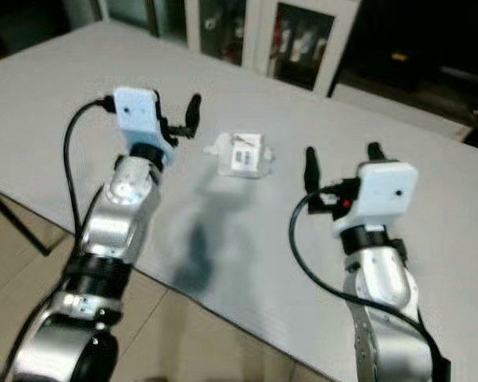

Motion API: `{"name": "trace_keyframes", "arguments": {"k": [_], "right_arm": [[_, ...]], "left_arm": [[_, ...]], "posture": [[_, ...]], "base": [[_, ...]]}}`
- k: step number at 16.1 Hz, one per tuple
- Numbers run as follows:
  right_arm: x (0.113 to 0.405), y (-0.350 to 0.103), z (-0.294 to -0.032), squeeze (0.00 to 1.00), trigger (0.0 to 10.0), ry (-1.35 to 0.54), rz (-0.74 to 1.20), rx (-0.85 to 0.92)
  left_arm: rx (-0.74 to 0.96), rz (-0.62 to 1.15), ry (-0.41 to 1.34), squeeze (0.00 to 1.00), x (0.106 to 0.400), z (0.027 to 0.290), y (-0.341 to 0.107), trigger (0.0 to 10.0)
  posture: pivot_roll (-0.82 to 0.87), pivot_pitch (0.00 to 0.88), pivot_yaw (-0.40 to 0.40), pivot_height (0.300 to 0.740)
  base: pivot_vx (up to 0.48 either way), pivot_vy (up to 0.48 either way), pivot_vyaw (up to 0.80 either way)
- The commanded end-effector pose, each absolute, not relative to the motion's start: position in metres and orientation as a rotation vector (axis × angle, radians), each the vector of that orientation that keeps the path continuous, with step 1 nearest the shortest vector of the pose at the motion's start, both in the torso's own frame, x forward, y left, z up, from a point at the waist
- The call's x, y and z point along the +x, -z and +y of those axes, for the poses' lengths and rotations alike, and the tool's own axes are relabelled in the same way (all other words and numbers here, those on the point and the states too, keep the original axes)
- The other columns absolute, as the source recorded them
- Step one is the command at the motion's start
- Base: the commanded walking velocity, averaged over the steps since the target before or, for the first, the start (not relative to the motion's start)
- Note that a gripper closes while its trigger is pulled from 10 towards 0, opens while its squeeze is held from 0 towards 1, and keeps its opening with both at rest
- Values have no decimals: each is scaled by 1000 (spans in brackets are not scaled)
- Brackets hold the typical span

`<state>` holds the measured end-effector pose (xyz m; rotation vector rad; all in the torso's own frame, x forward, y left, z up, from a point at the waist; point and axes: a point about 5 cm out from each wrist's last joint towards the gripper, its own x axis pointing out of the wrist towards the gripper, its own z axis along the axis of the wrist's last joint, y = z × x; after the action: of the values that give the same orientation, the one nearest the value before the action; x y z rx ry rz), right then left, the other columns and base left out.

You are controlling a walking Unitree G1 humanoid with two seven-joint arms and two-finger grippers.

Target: Picking trash to rubbish bin

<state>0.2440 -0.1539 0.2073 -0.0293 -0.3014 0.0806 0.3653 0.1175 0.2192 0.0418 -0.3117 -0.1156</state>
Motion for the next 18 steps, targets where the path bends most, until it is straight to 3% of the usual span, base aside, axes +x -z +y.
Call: {"name": "trace_keyframes", "arguments": {"k": [1, 13, 18], "right_arm": [[242, -205, -162, 0, 10000, -52, -293, -38], [242, -204, -164, 0, 10000, -46, -294, -47], [242, -203, -164, 0, 10000, -47, -291, -45]], "left_arm": [[43, -318, 135, 0, 365, 113, -222, 10000], [59, -296, 147, 0, 366, 110, -218, 10000], [31, -316, 169, 0, 363, 108, -218, 10000]], "posture": [[147, 82, -79, 740], [139, 70, -79, 740], [139, 69, -79, 740]], "base": [[0, 0, 0], [478, 0, 0], [0, 0, 0]]}}
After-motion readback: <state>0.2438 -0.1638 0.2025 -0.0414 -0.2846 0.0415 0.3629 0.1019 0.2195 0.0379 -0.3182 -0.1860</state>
